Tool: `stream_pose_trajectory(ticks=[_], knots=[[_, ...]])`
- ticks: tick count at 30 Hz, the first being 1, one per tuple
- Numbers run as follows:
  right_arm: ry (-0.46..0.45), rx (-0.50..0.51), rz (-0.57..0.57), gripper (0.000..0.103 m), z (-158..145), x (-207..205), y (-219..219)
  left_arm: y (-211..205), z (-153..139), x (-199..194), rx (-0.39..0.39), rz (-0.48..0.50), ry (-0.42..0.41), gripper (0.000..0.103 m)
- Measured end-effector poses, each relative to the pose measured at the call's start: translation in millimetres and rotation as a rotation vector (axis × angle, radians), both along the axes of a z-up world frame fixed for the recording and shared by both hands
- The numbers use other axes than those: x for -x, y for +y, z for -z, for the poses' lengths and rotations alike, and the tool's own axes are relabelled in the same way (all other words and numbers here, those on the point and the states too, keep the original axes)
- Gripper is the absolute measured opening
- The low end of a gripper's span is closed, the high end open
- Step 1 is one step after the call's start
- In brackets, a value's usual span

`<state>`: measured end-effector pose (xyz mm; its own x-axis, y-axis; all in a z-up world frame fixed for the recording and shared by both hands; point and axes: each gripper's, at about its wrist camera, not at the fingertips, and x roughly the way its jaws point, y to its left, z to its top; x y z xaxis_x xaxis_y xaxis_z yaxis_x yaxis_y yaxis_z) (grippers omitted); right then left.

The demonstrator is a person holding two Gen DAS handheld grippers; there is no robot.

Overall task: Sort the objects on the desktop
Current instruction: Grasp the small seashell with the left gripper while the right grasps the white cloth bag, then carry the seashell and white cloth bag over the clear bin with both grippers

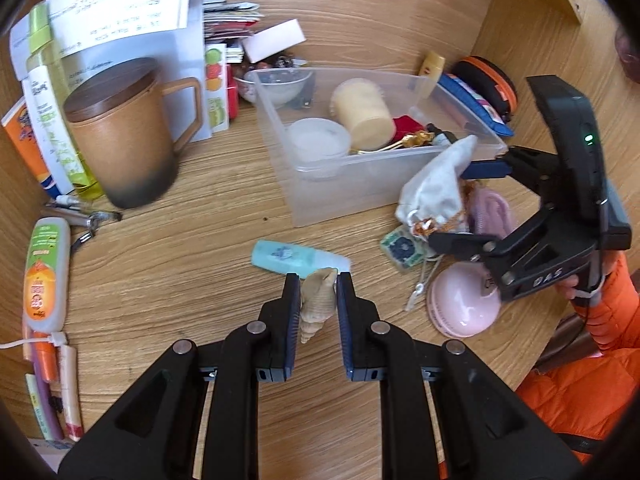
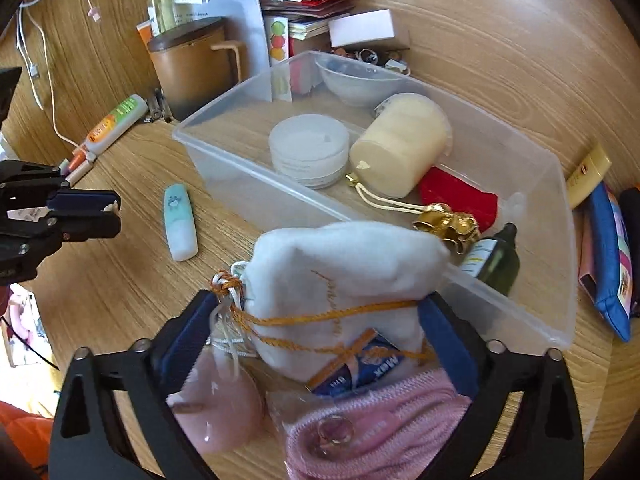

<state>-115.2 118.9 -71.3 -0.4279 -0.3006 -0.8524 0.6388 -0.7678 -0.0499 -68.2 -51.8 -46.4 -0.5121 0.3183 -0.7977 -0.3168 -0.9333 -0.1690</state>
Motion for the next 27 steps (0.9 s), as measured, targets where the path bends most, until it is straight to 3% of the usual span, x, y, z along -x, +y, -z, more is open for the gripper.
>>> stream_pose_trajectory(ticks=[6,9,10,11,14,27], knots=[[0.012,-0.016,-0.001,0.102,15.7,2.5,-4.5,7.6,2.6,2.2,-0.022,0.024,-0.002,0.017],[0.007,0.019,0.01,0.083,12.6,4.3,2.6,9.2,3.8,3.3,-0.032,0.029,-0.004,0.017],[0.001,0.028,0.012,0.069,11.2,5.2,5.6,9.3,4.0,3.7,-0.035,0.031,-0.004,0.017],[-0.01,0.041,0.009,0.062,10.3,6.5,8.1,9.7,3.6,3.8,-0.039,0.032,-0.002,0.017],[-0.031,0.089,0.014,0.053,5.5,6.7,16.8,11.3,1.5,4.5,-0.052,0.032,0.004,0.017],[-0.032,0.302,0.03,0.049,-30.1,-9.7,55.3,22.0,-16.0,10.5,-0.104,0.03,0.045,0.017]])
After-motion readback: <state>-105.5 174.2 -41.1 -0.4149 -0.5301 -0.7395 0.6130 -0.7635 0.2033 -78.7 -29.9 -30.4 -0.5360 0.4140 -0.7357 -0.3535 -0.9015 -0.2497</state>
